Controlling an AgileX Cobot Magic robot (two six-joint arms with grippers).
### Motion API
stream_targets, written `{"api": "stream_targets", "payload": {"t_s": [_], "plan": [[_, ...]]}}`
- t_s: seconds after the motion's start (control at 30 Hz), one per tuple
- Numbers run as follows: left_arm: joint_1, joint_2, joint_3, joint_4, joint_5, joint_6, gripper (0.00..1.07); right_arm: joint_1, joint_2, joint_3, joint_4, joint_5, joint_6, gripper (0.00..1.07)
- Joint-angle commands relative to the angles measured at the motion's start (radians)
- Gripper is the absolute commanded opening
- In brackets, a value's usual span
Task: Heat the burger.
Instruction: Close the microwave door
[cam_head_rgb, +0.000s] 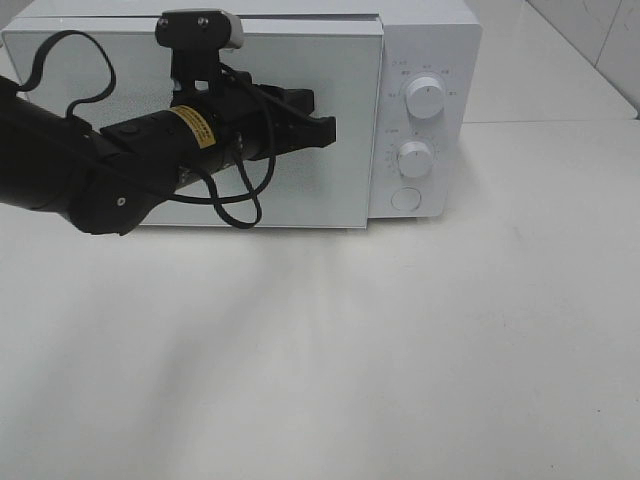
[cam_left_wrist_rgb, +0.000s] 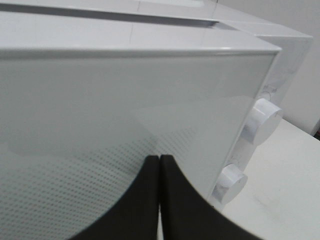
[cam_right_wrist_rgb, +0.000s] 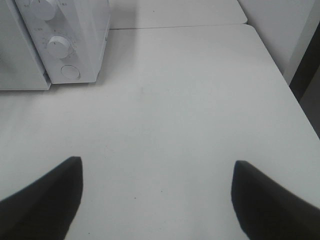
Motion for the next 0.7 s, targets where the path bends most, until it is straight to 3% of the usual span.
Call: {"api": "stream_targets", "payload": {"t_s": [0.03,0.5,0.6,0.7], "plan": [[0.010,0.021,-0.049,-0.052,-0.001,-0.006,0.00,-0.006,-0.024,0.000,0.003,-0.006,-0.011,0.76],[0.012,0.128,-0.198,-0.116,0.024,0.006,0.00,-0.006,-0.024,0.000,0.003,-0.006,-0.011,0.76],[0.011,0.135,-0.208,-0.109,0.028,0.000,0.00,-0.006,-0.024,0.000,0.003,-0.006,-0.011,0.76],[-0.014,0.119,-0.199,-0.033,0.077,-0.039,0.00,-0.006,-0.024,0.000,0.003,-0.006,-0.011,0.76]]}}
